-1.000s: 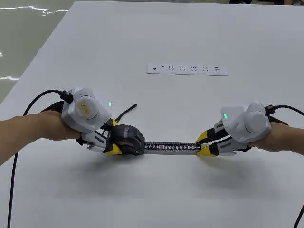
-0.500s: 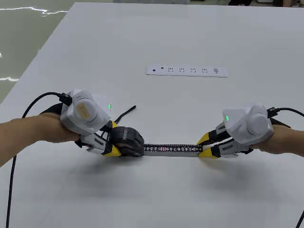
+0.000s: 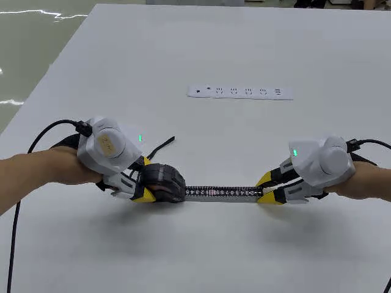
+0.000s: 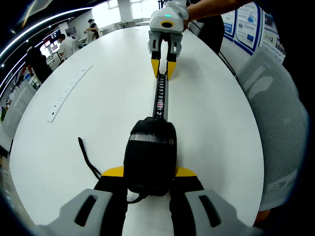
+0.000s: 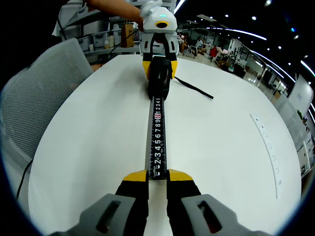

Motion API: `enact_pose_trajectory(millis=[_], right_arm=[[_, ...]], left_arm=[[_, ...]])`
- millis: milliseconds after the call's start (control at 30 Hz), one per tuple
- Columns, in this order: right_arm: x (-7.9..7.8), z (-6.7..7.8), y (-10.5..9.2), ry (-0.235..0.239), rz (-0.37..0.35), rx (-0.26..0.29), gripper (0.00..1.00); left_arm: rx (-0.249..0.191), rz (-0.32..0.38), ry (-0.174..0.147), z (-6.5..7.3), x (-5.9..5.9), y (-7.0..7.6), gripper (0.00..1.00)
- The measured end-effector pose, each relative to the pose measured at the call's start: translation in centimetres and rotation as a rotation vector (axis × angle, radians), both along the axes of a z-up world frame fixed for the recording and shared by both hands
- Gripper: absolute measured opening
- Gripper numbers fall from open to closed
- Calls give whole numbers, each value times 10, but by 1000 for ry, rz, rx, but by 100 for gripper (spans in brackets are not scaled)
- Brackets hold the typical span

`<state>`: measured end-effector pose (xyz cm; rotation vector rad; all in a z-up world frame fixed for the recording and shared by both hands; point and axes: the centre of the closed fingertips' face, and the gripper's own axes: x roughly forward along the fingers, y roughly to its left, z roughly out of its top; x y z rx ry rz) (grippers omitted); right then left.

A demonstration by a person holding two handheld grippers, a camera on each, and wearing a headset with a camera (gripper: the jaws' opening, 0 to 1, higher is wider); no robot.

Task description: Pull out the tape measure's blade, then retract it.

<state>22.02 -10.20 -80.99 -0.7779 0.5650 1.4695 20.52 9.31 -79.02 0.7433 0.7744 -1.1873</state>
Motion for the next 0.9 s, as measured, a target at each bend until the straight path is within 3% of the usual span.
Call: enact_pose_trajectory(millis=[900], right_arm=[[2, -1, -9, -1, -14, -6, 12]], left_arm=[[0, 1, -4, 1, -2, -2, 27]])
